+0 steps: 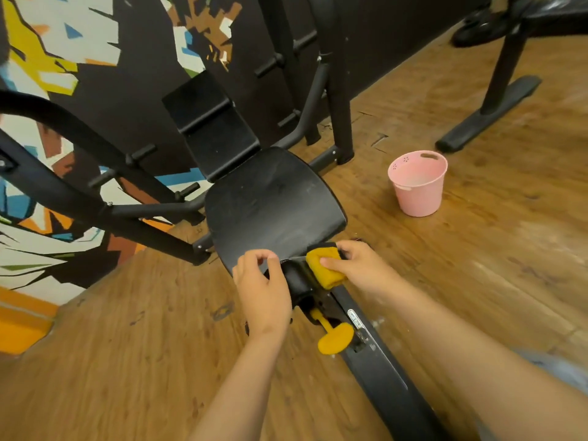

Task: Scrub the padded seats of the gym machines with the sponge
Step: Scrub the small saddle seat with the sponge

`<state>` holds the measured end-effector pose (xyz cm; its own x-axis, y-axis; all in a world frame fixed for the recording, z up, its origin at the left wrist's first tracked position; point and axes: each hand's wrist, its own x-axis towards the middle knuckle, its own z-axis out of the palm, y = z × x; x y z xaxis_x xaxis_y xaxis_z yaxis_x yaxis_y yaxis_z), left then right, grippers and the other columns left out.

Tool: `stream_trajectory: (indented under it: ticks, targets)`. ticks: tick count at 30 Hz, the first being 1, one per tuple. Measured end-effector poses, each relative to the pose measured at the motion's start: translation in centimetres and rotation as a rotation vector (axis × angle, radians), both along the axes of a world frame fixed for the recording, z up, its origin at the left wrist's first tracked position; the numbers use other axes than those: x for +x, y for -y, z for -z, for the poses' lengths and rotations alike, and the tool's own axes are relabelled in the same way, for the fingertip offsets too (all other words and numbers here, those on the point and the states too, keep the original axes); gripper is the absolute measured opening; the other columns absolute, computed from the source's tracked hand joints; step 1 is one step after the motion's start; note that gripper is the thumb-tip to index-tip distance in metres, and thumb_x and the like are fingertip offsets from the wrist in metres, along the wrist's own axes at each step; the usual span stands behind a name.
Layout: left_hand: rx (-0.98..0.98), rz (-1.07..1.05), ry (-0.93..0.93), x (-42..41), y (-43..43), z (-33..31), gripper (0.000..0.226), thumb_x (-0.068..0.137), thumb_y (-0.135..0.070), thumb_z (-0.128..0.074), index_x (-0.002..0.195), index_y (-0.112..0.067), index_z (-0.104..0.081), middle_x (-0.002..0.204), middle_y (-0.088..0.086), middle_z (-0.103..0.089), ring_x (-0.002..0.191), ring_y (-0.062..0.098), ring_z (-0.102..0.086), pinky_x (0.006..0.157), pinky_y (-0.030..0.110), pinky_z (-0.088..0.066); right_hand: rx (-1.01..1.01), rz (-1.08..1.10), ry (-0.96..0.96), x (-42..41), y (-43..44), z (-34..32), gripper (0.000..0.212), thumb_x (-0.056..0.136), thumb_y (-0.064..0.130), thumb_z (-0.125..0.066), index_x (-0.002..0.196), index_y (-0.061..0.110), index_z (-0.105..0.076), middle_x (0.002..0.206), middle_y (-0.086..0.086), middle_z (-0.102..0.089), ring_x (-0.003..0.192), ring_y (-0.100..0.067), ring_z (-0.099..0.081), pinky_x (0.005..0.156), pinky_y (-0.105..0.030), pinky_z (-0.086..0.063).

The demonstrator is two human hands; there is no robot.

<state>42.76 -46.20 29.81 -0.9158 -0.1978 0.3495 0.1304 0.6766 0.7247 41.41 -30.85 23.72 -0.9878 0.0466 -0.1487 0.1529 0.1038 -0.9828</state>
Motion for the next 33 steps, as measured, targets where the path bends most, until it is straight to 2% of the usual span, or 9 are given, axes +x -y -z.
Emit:
stream_trajectory:
  ticks: [1, 5, 8, 13, 15, 19, 22, 26, 33]
  targets:
    - [-0.018, -0.006, -0.008, -0.2, -0.4, 0.2, 0.011, 0.098, -0.018, -0.049, 0.09, -0.019, -0.057, 0.093, -0.011, -0.052, 0.101, 0.014, -0.048, 0.083, 0.021, -0.041, -0.042, -0.008, -0.003, 0.0, -0.4, 0.4, 0.081, 0.062, 0.065, -0.069, 0.12, 0.01, -0.057, 0.122, -0.007, -0.063, 0.115, -0.027, -0.059, 0.098, -0.048, -0.048]
    - [-0.089, -0.061, -0.094, -0.2, -0.5, 1.3, 0.014, 0.098, -0.017, -0.045, 0.087, -0.015, -0.055, 0.087, -0.003, -0.053, 0.09, 0.015, -0.048, 0.072, 0.014, -0.036, -0.102, -0.047, -0.039, 0.5, 0.6, -2.6, 0.037, 0.089, 0.036, -0.064, 0.117, 0.012, -0.061, 0.111, 0.002, -0.067, 0.104, -0.014, -0.063, 0.096, -0.04, -0.05]
    - [-0.123, -0.082, -0.111, 0.0, -0.4, 1.6, 0.016, 0.096, -0.016, -0.046, 0.083, -0.015, -0.053, 0.084, -0.002, -0.053, 0.086, 0.015, -0.047, 0.069, 0.014, -0.036, 0.018, -0.046, -0.14, -0.2, 2.1, -3.0, 0.046, 0.089, 0.035, -0.065, 0.129, 0.015, -0.054, 0.121, 0.005, -0.059, 0.115, -0.012, -0.054, 0.095, -0.025, -0.043]
    - [-0.115, -0.101, -0.097, 0.1, -0.5, 1.4, 0.014, 0.095, -0.013, -0.048, 0.082, -0.016, -0.054, 0.082, -0.011, -0.051, 0.085, 0.014, -0.048, 0.067, 0.01, -0.035, 0.115, -0.042, -0.042, -1.4, 0.9, -1.7, 0.061, 0.092, 0.034, -0.062, 0.144, 0.012, -0.04, 0.148, -0.004, -0.043, 0.135, -0.019, -0.039, 0.107, -0.028, -0.033]
    - [-0.104, -0.107, -0.091, 0.1, -0.5, 1.5, 0.013, 0.095, -0.013, -0.049, 0.084, -0.016, -0.055, 0.083, -0.011, -0.051, 0.086, 0.014, -0.049, 0.066, 0.008, -0.035, 0.11, -0.015, -0.048, -1.1, 0.8, -1.5, 0.058, 0.091, 0.033, -0.063, 0.142, 0.013, -0.044, 0.142, -0.003, -0.049, 0.13, -0.018, -0.045, 0.102, -0.027, -0.037]
    - [-0.115, -0.1, -0.123, -0.1, -0.4, 1.7, 0.014, 0.094, -0.018, -0.046, 0.083, -0.018, -0.054, 0.083, -0.009, -0.053, 0.086, 0.017, -0.052, 0.067, 0.012, -0.037, -0.104, 0.028, -0.176, 1.8, 2.4, -3.3, 0.03, 0.086, 0.029, -0.069, 0.114, 0.024, -0.059, 0.102, 0.016, -0.061, 0.092, 0.002, -0.057, 0.077, -0.005, -0.041]
    - [-0.135, -0.088, -0.153, -0.2, -0.3, 1.8, 0.016, 0.089, -0.021, -0.041, 0.083, -0.018, -0.055, 0.082, -0.007, -0.055, 0.084, 0.017, -0.052, 0.067, 0.016, -0.037, -0.216, 0.1, -0.275, 3.9, 3.6, -3.1, 0.021, 0.084, 0.021, -0.072, 0.103, 0.019, -0.064, 0.095, 0.01, -0.069, 0.089, 0.0, -0.062, 0.075, -0.011, -0.048]
    - [-0.134, -0.093, -0.154, -0.2, -0.3, 1.8, 0.016, 0.088, -0.022, -0.041, 0.083, -0.017, -0.055, 0.082, -0.006, -0.054, 0.084, 0.017, -0.052, 0.068, 0.015, -0.037, -0.224, 0.197, -0.313, 4.9, 4.6, -2.1, 0.026, 0.085, 0.028, -0.067, 0.11, 0.023, -0.062, 0.101, 0.012, -0.067, 0.097, -0.003, -0.062, 0.082, -0.019, -0.05]
    - [-0.133, -0.103, -0.132, 0.1, -0.6, 1.6, 0.012, 0.086, -0.024, -0.042, 0.083, -0.021, -0.054, 0.083, -0.01, -0.052, 0.086, 0.018, -0.051, 0.07, 0.024, -0.039, -0.177, 0.303, -0.136, 5.4, 3.2, 2.4, 0.023, 0.087, 0.021, -0.067, 0.109, 0.025, -0.062, 0.098, 0.01, -0.068, 0.093, -0.006, -0.063, 0.08, -0.027, -0.051]
